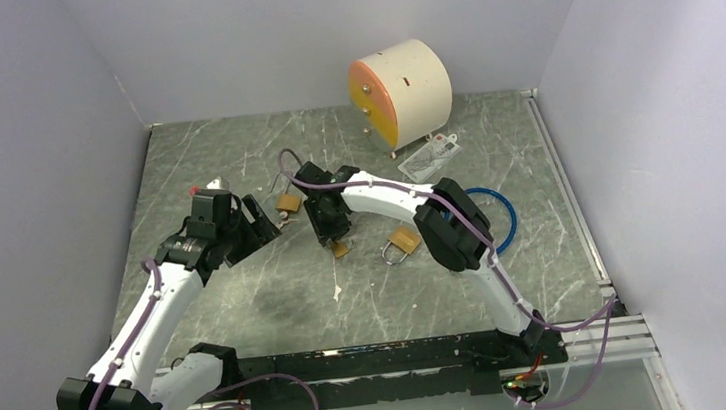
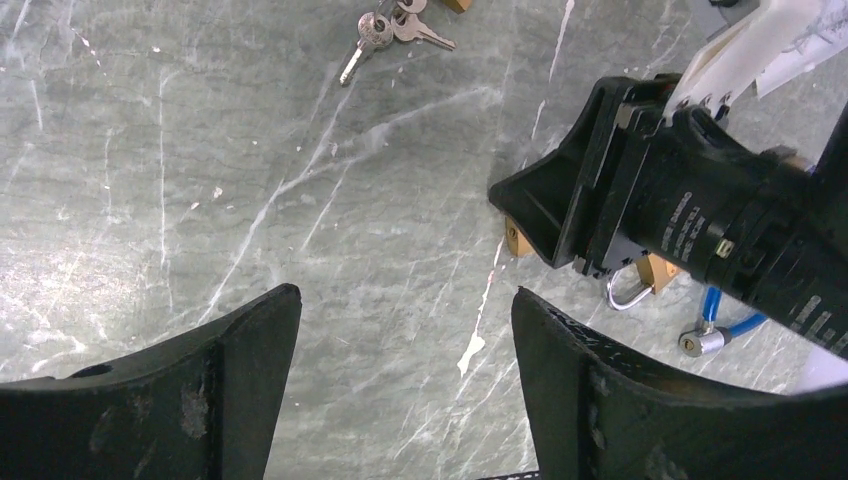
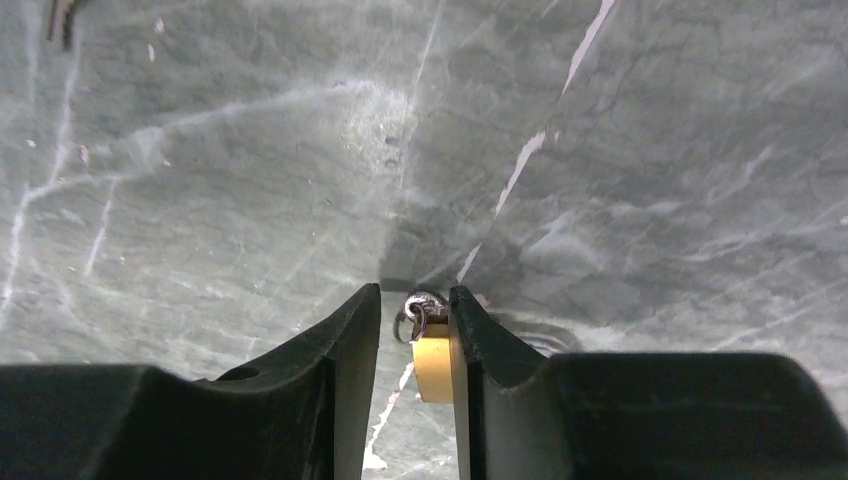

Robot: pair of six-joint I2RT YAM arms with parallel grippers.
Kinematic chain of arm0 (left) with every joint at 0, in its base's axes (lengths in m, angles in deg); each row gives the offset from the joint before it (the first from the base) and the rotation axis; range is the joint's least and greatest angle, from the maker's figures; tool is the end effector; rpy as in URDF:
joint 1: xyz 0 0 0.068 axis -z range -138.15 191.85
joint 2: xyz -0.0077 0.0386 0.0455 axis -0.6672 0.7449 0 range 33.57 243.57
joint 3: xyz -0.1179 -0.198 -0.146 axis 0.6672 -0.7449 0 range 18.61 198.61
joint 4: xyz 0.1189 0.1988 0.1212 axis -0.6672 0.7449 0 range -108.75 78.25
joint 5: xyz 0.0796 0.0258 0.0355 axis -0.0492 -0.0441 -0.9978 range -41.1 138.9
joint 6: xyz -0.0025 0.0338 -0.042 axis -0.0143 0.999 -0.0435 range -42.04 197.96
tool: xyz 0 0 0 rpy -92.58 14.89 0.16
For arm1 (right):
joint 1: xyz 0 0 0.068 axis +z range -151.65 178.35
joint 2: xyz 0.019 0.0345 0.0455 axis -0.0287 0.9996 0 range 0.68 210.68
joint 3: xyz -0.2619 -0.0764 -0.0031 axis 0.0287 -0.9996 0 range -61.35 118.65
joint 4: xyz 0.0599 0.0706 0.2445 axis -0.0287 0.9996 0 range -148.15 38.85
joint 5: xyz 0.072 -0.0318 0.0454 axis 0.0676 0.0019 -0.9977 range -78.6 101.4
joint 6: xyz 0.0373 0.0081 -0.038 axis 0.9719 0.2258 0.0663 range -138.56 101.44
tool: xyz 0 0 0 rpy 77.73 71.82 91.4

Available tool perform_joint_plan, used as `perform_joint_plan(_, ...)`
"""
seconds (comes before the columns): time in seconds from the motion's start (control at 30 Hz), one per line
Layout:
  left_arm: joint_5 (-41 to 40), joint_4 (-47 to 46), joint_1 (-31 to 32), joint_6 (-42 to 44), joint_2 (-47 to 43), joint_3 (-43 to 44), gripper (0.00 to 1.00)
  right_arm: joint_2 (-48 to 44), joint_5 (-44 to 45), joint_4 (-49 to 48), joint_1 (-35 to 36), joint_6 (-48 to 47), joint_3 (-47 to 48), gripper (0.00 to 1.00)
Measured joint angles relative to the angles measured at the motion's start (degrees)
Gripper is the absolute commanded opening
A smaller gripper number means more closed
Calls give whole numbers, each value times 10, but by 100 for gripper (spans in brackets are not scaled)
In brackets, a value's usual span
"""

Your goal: Unlock with the key

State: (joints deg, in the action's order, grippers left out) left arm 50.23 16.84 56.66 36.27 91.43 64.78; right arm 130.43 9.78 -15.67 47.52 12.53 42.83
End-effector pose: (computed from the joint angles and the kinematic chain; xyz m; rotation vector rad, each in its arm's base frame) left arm 0.1989 -0.0535 0.2655 -0.5592 2.3882 -0.4789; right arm 0.3109 0.3614 0.1633 -0.4541 2.8050 0.3859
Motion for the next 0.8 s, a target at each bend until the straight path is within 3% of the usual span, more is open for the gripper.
perform_joint_plan(0.2,-1,1,0,-1,0,-2,81,0,41,18,18,-7,1,30)
perform_joint_plan(0.33,-1,0,0,-3,0,-10,80,0,52,27,21,-12,3,7)
perform_joint_plan(0.43,-1,0,0,-7,2,-12,80,3,57,39,22,-15,9,0)
perform_joint_plan(0.8,-1,-2,0,-14,0,-16,80,-9,23,9,24,-62,-14,0)
